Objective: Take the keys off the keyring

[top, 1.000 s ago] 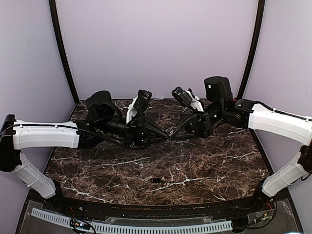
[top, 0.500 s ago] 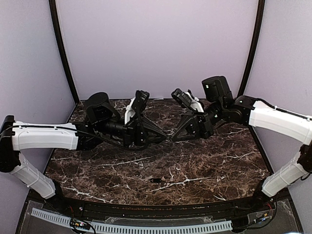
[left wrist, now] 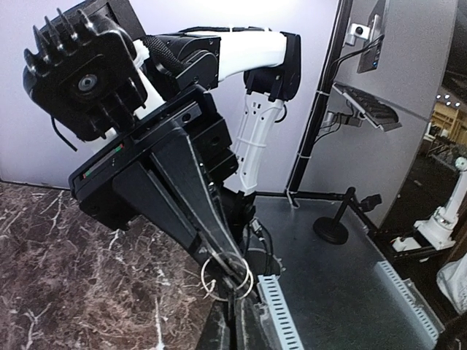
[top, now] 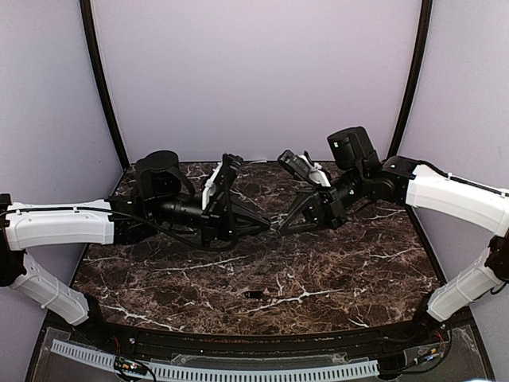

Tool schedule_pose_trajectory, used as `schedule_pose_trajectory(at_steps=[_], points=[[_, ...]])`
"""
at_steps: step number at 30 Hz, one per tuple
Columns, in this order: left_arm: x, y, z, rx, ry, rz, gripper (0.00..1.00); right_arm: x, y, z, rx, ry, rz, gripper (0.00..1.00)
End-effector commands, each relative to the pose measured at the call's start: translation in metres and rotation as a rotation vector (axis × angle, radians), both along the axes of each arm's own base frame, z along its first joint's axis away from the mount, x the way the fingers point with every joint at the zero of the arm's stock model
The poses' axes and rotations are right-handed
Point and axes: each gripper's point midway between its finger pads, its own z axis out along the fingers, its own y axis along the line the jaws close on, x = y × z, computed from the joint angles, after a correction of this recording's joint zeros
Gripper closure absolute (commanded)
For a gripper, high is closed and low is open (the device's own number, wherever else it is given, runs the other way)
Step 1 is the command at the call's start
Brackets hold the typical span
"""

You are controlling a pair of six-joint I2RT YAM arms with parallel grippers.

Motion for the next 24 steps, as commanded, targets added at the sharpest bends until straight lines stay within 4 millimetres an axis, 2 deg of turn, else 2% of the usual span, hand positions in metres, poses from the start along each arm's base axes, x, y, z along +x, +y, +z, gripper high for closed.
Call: schedule_pose_trajectory(at_steps=[1, 10, 14, 19, 24], points=[[0.0, 0.011, -0.005, 0.091, -0.084, 0.037, 1.0, -0.002, -0.007, 0.007, 0.0, 0.02, 0.004, 1.0], [0.023, 0.018, -0.032, 0.255, -0.172, 0.18, 1.0, -0.011, 0.001, -0.009, -0.067, 0.08, 0.039, 1.0], [0.027, 0.019, -0.043, 0.314, -0.235, 0.221, 1.0, -0.014, 0.006, -0.011, -0.077, 0.096, 0.06, 1.0], [0.044, 0.023, -0.06, 0.415, -0.334, 0.318, 1.0, -0.016, 0.007, -0.013, -0.092, 0.115, 0.076, 1.0], [0.046, 0.023, -0.074, 0.493, -0.439, 0.374, 1.0, -0.016, 0.008, -0.015, -0.106, 0.128, 0.076, 1.0]])
